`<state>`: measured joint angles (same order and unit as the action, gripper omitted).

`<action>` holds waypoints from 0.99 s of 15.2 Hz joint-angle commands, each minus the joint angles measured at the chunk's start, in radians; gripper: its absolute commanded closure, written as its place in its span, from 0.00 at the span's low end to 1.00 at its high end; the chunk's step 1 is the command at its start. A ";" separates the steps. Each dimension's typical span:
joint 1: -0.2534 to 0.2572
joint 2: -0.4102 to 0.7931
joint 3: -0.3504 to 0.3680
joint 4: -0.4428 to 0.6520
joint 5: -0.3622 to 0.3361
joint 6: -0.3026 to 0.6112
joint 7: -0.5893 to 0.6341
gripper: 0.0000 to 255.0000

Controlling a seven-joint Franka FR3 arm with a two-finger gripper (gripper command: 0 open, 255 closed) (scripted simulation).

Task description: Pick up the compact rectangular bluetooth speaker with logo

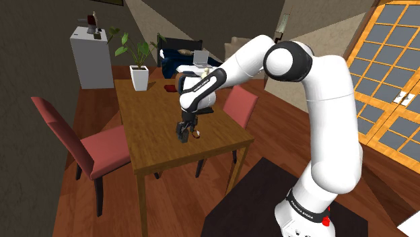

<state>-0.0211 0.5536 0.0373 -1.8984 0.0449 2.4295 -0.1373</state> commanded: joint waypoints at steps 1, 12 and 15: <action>0.001 0.007 0.000 0.002 0.000 0.006 0.001 0.00; 0.001 -0.003 0.000 0.001 0.000 -0.004 0.001 1.00; 0.000 -0.033 0.000 0.000 0.000 -0.032 0.002 1.00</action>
<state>-0.0208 0.5322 0.0374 -1.8969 0.0447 2.4072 -0.1356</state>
